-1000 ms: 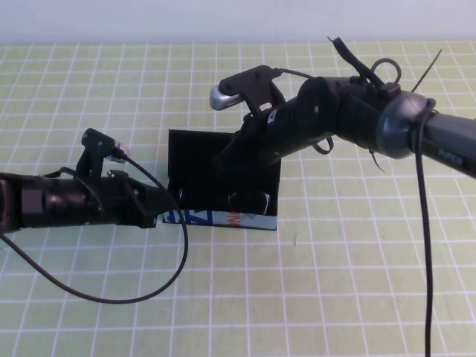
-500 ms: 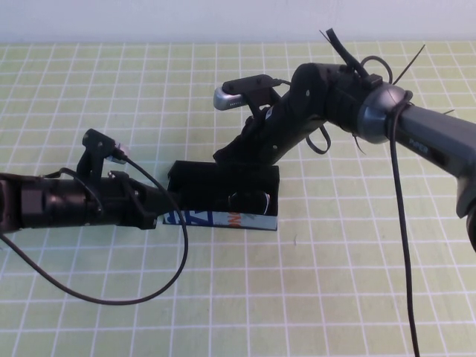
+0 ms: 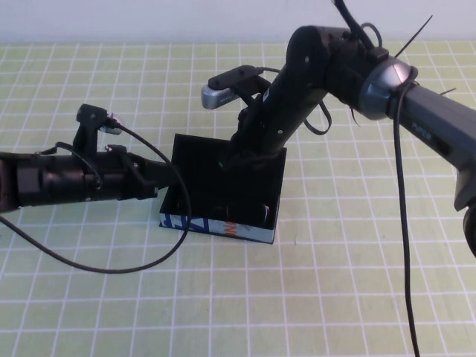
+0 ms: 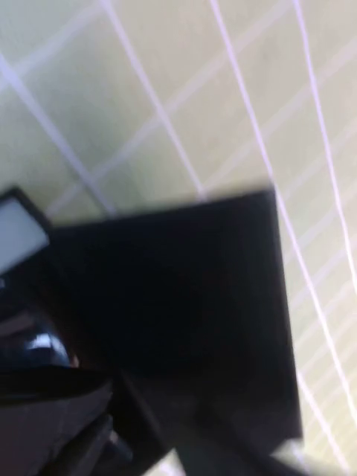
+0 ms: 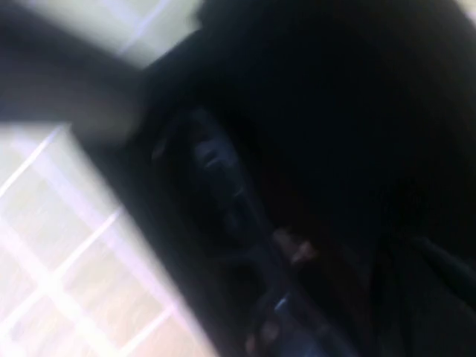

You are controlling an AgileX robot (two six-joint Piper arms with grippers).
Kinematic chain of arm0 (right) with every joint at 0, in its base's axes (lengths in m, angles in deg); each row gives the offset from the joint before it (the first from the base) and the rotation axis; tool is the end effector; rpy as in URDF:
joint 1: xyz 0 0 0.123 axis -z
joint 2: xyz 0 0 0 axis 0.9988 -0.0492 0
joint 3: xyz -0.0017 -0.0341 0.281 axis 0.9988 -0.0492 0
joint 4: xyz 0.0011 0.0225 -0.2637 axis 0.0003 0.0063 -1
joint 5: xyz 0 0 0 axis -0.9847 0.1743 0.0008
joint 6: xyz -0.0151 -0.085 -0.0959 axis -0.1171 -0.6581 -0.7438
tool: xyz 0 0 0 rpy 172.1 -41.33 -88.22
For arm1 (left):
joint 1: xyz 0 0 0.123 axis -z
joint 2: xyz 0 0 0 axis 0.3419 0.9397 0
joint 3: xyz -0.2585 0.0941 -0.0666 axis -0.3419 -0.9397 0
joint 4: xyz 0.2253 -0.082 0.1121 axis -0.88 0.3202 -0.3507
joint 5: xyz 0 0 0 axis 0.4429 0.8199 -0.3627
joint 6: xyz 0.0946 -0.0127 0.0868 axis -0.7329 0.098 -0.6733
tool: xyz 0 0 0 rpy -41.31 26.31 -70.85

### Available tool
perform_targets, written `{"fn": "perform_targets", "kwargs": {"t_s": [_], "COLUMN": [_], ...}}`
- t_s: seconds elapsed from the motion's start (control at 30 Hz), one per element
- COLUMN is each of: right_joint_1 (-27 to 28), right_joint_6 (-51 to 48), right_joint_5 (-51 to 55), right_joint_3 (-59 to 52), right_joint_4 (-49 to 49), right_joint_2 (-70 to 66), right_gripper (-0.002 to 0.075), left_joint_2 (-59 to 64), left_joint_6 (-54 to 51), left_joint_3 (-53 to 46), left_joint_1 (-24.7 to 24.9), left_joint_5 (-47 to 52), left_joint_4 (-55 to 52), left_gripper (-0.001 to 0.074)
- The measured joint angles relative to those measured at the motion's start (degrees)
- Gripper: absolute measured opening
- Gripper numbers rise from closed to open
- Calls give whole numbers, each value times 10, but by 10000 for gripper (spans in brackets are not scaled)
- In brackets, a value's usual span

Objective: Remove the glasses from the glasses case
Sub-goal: Pick up the glasses from the glasses case

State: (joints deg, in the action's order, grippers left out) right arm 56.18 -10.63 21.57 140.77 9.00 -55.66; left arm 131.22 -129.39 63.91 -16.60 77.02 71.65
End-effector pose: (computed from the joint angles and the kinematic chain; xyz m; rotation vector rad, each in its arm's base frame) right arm 0.4335 0.2982 0.1942 -1.0811 2.5436 0.4374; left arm 0.3794 -0.1253 0.1446 0.6765 2.0151 -0.9846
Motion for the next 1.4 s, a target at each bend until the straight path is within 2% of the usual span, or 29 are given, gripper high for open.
{"fn": "perform_targets", "kwargs": {"t_s": [0.17, 0.4, 0.5, 0.67, 0.73, 0.93, 1.4], "right_joint_1": [-4, -48, -67, -69, -68, -68, -68], "right_joint_6": [-108, -175, -181, -190, -205, -238, -244], "right_joint_5": [56, 64, 65, 65, 65, 65, 42], "right_joint_3": [18, 21, 21, 21, 21, 21, 21], "right_joint_4": [38, -9, -28, -61, -66, -78, -82], "right_joint_2": [0, 0, 0, 0, -1, -7, -31], "right_gripper": [-16, 3, 74, 266, 296, 307, 307], "left_joint_2": [0, 3, 14, 33, 39, 53, 55], "left_joint_6": [32, 49, 67, 82, 88, 108, 110], "left_joint_3": [12, 44, 55, 68, 73, 83, 86], "left_joint_1": [0, 0, 0, 0, 0, 0, 0], "left_joint_5": [-28, -32, -32, -25, -21, -14, -12], "left_joint_4": [-1, -5, -9, -22, -24, -31, -31], "left_gripper": [-4, -4, -4, -4, -4, -4, -4]}}
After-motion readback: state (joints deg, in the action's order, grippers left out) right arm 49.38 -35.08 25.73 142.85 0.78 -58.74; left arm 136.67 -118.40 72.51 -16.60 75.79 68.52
